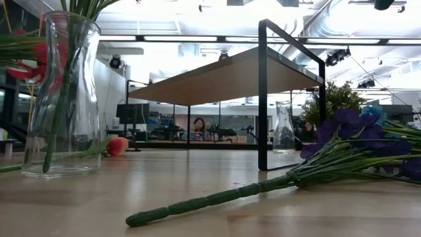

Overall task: Pick and place flowers into a vace then onto a shelf
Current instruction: Put the orange flowers into the bottom transparent vase

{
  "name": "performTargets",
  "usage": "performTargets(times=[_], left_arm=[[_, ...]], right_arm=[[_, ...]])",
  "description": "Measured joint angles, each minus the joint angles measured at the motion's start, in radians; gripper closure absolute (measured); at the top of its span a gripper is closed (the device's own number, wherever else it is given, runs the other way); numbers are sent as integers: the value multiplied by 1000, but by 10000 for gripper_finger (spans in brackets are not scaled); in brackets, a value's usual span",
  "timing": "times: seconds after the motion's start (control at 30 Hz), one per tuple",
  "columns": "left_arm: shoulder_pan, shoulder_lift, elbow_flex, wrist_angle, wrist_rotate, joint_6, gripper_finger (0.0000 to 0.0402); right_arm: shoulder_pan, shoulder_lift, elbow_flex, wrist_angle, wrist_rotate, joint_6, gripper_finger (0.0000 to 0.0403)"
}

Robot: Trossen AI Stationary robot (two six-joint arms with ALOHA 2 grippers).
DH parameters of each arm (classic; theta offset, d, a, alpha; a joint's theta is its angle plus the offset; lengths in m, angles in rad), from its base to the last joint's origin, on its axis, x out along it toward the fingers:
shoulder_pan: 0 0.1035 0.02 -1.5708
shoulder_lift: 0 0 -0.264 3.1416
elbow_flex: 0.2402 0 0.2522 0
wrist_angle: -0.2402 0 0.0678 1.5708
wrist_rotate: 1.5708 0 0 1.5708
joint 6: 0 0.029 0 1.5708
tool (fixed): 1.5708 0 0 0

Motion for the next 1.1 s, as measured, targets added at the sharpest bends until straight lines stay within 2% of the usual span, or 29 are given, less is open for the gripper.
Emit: performTargets(times=[0.4, 0.63, 0.8, 1.1], left_arm=[[-42, 0, -115, -1, -16, 3, 364], [-40, 0, -97, 0, -208, -6, 364], [-52, -1, -74, 1, -232, -2, 364], [-153, -50, -20, -1, -265, -2, 364]], right_arm=[[0, 0, 0, 0, 23, 0, 22], [0, 0, 0, 0, 23, 0, 22], [0, 0, 0, 0, 23, 0, 22], [0, 0, 0, 0, 25, 1, 22]])
